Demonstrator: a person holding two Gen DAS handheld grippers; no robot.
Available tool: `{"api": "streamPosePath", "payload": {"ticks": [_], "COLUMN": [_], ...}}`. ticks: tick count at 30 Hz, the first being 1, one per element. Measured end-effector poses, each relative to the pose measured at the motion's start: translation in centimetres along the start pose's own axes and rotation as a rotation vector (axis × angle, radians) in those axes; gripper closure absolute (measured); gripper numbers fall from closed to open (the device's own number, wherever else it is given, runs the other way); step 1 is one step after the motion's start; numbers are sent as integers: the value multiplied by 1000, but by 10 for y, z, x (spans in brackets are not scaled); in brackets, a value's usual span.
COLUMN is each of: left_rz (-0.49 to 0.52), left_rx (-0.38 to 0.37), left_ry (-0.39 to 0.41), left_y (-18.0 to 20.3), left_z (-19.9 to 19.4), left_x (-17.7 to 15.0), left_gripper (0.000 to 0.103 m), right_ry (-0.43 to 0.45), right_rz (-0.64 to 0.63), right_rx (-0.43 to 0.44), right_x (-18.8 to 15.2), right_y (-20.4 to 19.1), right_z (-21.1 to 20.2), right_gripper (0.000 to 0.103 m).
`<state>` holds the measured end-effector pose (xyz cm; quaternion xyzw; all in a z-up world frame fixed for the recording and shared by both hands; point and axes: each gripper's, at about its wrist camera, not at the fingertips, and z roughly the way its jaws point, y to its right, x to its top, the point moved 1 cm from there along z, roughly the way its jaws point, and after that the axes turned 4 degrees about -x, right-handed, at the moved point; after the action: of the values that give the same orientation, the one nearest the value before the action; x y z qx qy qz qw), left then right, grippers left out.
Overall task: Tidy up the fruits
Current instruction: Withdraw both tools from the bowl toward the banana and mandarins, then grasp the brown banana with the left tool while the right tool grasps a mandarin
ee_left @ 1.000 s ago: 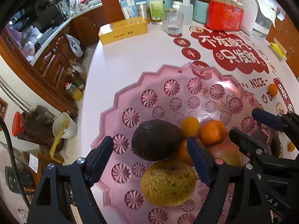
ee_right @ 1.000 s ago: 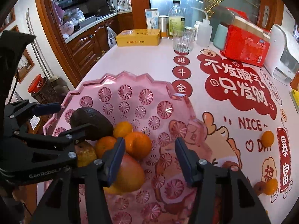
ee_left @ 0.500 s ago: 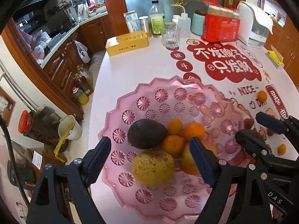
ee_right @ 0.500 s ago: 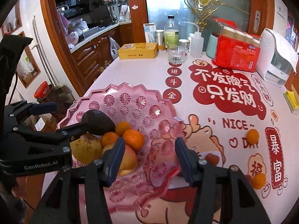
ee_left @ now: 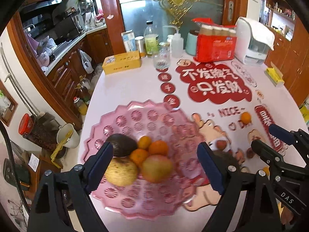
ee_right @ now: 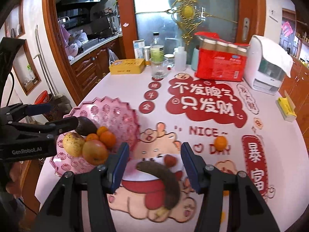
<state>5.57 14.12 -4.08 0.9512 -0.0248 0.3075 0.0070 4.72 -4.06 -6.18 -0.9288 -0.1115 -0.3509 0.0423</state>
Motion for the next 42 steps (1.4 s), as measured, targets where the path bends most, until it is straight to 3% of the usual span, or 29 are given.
{"api": "streamPosePath", "payload": {"ticks": [10, 16, 22, 30, 36, 42], "left_rz": [-38, -48, -75, -156, -283, -341], "left_rx": [-14, -2, -6, 42, 47, 53], "left_ry": [85, 88, 22, -125, -239, -284], "left_y": [65, 98, 128, 151, 147, 149], "left_z": [-35, -27, 9, 83, 128, 148], "left_x": [9, 7, -5, -41, -66, -78], "left_gripper": [9, 9, 9, 9, 9, 9], "right_ry": [55, 53, 17, -83, -174, -213], "right_rz": [-27, -49, -62, -83, -76, -83], "right_rx": [-10, -23, -42, -59, -25, 33], "right_x": [7, 3, -11, -54, -83, -91], "right_y": [63, 98, 128, 161, 174, 171], "right_z": [-33, -33, -16, 27, 58, 74], "right_gripper": [47, 47, 47, 47, 47, 47]}}
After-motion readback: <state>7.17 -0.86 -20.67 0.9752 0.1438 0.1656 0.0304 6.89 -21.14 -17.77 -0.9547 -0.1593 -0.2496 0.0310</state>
